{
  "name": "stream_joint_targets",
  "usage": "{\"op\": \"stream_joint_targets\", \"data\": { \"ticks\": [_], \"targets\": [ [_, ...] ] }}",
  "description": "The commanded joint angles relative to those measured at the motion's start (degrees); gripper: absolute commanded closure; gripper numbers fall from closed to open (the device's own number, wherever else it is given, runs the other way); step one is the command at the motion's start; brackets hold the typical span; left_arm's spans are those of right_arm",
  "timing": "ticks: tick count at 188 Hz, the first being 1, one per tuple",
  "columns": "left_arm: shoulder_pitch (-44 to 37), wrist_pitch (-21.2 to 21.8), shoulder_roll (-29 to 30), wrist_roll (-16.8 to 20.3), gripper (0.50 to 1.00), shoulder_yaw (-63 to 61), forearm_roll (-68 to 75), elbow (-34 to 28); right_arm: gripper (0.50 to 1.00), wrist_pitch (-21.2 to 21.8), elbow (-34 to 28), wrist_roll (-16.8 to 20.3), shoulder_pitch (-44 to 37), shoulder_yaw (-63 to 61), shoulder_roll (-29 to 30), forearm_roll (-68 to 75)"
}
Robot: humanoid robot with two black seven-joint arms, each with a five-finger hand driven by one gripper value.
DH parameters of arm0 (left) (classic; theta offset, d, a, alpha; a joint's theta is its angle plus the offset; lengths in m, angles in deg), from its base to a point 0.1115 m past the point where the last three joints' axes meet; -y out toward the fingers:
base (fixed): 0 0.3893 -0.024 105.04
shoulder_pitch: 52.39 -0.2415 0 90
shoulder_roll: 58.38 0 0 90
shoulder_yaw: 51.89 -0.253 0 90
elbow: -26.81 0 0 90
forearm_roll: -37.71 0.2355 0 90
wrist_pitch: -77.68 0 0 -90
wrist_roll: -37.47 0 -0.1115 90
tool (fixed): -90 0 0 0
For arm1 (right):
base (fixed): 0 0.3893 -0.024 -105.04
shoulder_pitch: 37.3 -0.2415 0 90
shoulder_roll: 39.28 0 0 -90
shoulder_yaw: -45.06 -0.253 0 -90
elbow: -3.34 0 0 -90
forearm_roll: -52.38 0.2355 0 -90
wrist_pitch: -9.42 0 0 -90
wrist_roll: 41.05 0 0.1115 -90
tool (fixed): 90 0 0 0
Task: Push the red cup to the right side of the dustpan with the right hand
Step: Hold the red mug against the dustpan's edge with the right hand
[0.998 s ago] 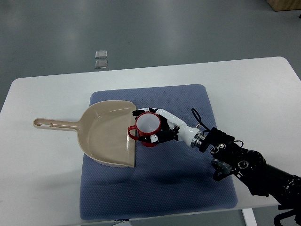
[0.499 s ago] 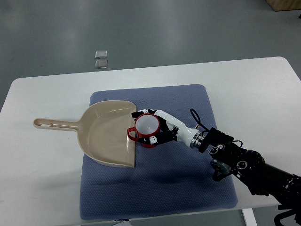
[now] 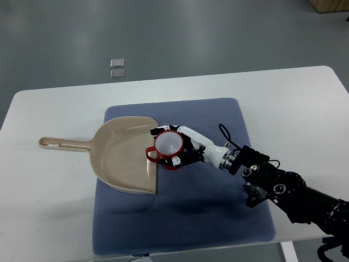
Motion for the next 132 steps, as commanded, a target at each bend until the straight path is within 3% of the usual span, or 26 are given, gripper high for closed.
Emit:
{"op": "stream_joint_targets", "data": {
  "ticks": [1,81,132],
  "targets": [
    [0.00,0.01,0.00,0.00,0.500,0.00,0.00,0.00,0.646,0.07,-0.01,0.00,-0.02,0.20,0.00,-0.04],
    [0.00,0.01,0.00,0.00,0.500,0.00,0.00,0.00,0.644,-1.25,-0.01,0.00,-0.02,2.13,0.00,-0.04],
    [0.00,0.01,0.00,0.00,0.500,0.00,0.00,0.00,0.589,-1.25,-0.01,0.00,-0.02,2.40,0.00,-0.04]
  ]
}}
